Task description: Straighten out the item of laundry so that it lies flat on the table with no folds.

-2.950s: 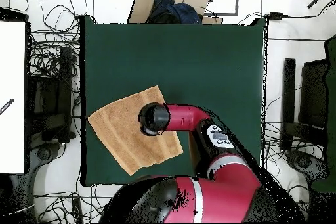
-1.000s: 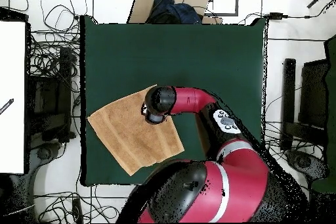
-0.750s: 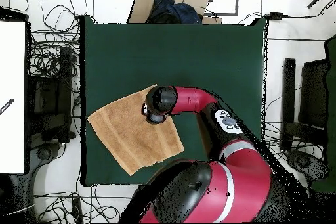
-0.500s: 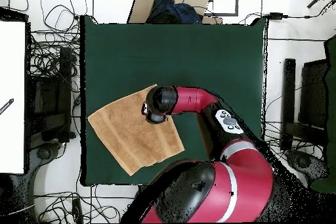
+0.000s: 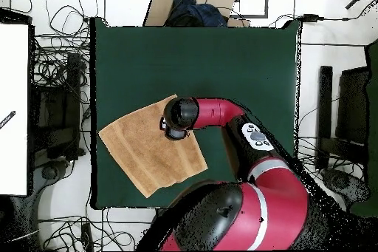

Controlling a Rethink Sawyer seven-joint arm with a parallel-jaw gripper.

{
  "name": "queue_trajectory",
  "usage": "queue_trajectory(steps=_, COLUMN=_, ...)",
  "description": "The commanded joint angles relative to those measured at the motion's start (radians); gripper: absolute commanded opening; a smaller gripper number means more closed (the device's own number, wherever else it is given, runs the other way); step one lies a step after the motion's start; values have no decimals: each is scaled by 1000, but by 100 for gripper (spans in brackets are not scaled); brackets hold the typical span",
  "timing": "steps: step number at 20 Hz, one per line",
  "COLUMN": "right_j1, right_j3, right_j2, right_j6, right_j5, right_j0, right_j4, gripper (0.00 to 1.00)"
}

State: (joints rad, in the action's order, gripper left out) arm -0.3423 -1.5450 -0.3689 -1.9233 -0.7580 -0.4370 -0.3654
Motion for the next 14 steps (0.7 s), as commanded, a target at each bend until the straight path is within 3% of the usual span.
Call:
queue_trajectory(steps=1, right_j1=-13, right_j3=61, right_j2=-28, right_j6=115, right_j5=129, right_j0=-12, right_j4=-113, gripper=0)
queue_trajectory(steps=14, right_j1=-8, right_j3=69, right_j2=-38, right_j6=86, right_j5=140, right_j0=-18, right_j4=-124, gripper=0)
